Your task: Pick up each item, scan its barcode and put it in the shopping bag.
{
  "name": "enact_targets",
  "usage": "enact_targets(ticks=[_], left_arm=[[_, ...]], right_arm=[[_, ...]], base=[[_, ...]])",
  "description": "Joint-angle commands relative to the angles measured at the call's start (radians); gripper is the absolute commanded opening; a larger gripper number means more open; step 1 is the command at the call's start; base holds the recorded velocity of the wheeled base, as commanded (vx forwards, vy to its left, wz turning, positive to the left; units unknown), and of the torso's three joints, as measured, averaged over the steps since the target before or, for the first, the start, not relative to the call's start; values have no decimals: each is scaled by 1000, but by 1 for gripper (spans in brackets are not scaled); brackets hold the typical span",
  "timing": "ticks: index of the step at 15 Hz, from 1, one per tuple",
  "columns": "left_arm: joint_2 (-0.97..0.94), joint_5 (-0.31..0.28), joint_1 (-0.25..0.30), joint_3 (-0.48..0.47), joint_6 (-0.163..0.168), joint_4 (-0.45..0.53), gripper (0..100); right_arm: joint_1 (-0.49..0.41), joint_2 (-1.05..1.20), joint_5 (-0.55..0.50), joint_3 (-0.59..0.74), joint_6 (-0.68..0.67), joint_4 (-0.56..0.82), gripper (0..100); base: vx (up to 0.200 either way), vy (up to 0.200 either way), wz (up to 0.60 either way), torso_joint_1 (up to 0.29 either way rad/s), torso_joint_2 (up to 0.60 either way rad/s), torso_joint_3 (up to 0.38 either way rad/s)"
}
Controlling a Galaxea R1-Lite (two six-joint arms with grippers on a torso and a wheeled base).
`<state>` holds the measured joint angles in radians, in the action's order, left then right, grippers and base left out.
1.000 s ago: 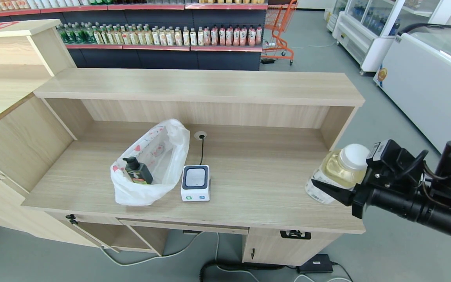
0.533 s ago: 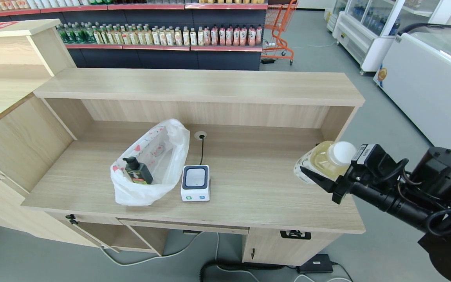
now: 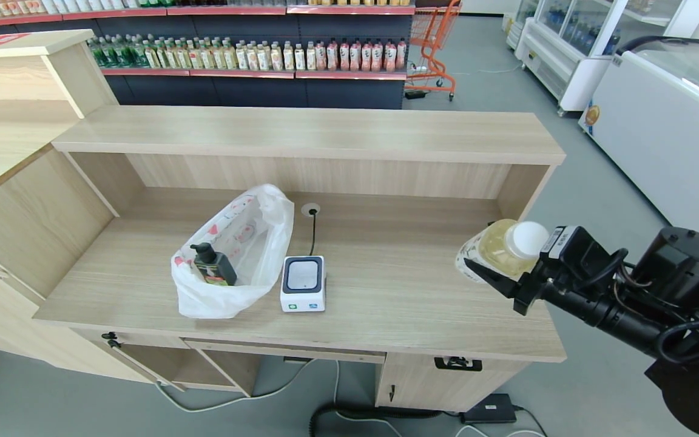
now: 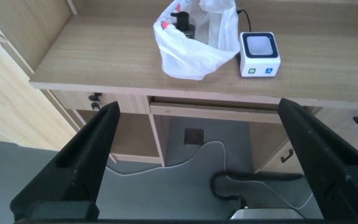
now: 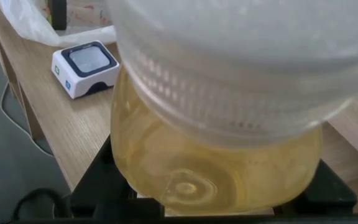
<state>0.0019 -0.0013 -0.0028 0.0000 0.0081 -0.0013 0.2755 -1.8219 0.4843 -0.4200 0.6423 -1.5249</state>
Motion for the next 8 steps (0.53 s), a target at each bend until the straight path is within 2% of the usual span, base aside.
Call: enact_targets(ticks=[1, 8], left_arm=[[0, 0, 0, 0, 1, 0, 100], [0, 0, 0, 0, 1, 0, 100]], right_arm=[[5, 12, -1, 7, 7, 0, 0], [33, 0, 2, -6, 5, 3, 0]], base=[[0, 0, 0, 0, 0, 0], [0, 200, 0, 2, 0, 1]])
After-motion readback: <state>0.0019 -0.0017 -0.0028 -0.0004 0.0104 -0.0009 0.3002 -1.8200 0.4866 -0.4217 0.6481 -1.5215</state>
